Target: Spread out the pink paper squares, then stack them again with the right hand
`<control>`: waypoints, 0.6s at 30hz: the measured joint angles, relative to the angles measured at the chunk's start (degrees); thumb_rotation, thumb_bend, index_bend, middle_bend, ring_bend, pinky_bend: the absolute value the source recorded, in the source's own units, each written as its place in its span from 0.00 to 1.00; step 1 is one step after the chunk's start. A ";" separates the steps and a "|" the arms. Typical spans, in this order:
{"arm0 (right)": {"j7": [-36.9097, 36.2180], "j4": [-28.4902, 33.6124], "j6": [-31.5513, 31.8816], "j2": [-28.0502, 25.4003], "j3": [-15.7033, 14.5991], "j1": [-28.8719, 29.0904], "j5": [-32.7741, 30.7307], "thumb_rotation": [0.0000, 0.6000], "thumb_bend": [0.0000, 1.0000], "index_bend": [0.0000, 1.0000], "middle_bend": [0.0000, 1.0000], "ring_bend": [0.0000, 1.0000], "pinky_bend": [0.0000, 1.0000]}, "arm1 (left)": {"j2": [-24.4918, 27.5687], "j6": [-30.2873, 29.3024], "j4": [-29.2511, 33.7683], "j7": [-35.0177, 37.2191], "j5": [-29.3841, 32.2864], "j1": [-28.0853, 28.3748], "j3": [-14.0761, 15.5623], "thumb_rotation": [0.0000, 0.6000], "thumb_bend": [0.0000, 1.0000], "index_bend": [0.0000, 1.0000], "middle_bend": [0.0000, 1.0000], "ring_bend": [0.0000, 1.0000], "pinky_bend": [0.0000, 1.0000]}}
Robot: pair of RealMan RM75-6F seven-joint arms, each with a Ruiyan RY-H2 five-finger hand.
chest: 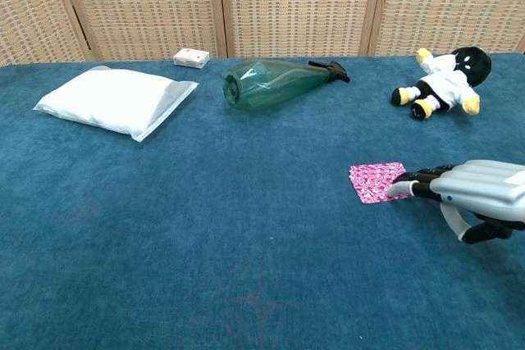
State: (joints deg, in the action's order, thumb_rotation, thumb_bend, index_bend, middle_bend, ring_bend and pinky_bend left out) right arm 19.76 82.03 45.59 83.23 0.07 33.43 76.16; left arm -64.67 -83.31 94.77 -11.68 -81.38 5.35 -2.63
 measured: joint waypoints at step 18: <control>-1.27 8.01 3.60 -4.90 -5.74 -1.22 9.01 1.00 1.00 0.10 0.10 0.00 0.11 | -0.18 -0.22 -0.18 -0.58 -0.07 -0.03 0.00 1.00 0.15 0.00 0.00 0.00 0.00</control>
State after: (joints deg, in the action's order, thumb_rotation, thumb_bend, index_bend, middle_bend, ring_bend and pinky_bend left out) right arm 18.49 90.04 49.19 78.33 -5.68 32.21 85.17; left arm -64.86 -83.53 94.59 -12.25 -81.45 5.32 -2.64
